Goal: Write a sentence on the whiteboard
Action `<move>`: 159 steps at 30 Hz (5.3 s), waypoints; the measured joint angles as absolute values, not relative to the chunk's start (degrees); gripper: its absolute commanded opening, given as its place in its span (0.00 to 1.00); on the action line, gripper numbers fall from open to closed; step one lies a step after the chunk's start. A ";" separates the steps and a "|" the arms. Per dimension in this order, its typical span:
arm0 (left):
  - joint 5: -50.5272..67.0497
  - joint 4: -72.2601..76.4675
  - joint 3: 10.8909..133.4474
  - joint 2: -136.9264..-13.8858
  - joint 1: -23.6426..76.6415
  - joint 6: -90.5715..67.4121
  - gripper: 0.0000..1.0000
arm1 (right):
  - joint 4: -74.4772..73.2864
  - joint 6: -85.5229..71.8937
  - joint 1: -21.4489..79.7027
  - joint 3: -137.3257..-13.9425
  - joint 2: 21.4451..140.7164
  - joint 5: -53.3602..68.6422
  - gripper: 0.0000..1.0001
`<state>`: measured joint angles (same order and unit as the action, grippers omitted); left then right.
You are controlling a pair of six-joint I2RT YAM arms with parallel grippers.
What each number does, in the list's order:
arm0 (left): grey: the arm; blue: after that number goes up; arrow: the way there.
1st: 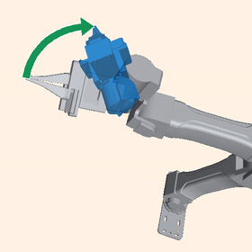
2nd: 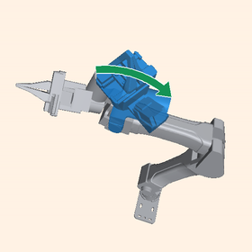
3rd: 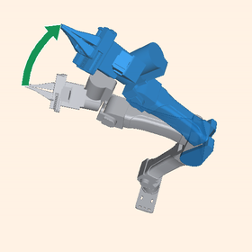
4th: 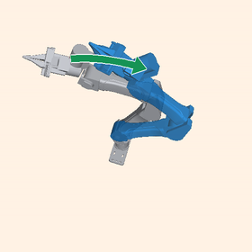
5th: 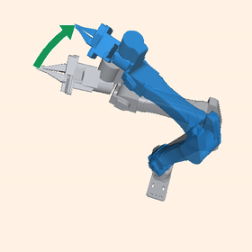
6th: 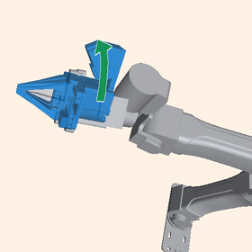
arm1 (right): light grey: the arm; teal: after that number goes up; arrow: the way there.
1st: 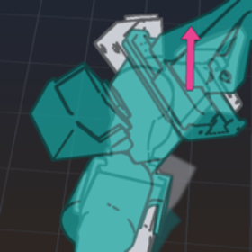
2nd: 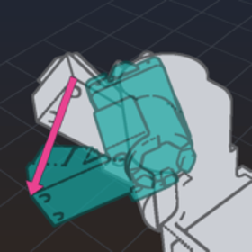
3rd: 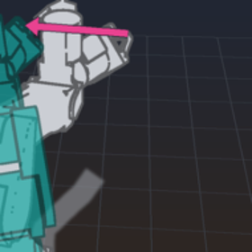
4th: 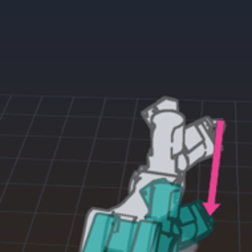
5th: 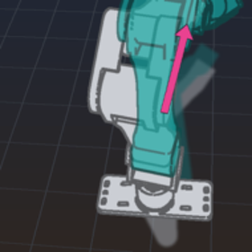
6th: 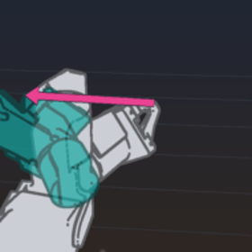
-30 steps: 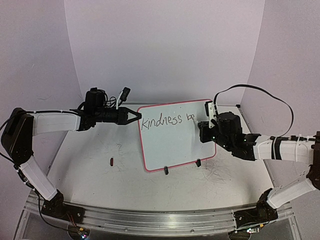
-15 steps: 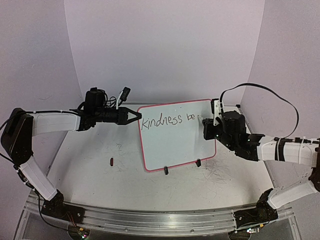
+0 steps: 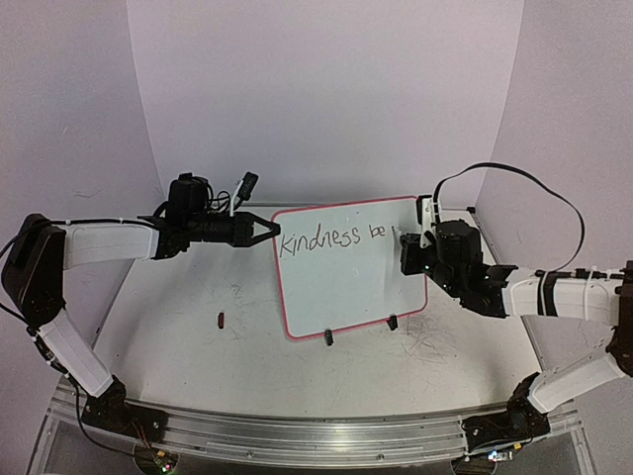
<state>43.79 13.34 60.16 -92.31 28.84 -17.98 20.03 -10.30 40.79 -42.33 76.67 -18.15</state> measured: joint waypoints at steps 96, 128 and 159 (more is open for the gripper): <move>43.39 12.94 60.16 -92.18 28.99 -17.91 0.00 | 14.95 -11.63 41.74 -40.53 74.99 -14.46 0.00; 43.40 12.93 60.16 -92.18 28.99 -17.68 0.00 | 16.49 -10.58 38.15 -41.89 74.06 -13.46 0.00; 43.35 12.84 60.16 -92.18 28.99 -17.72 0.00 | 20.00 -10.70 37.78 -42.46 76.07 -15.58 0.00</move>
